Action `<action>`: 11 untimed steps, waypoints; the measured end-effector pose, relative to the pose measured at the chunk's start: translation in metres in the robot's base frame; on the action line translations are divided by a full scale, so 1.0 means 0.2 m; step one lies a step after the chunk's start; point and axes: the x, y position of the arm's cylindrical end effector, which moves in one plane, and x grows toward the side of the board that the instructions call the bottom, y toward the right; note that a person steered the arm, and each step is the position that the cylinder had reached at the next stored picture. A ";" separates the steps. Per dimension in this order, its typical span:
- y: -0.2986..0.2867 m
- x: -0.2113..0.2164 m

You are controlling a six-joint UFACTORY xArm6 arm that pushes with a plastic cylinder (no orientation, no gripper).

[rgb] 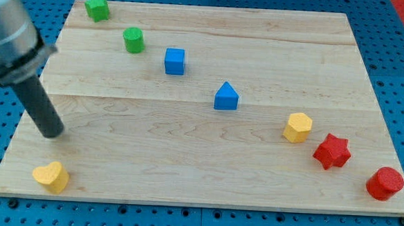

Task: Push the yellow heart towards the blue cube

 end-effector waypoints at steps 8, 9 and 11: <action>0.30 0.29; 0.53 -0.03; 0.70 0.25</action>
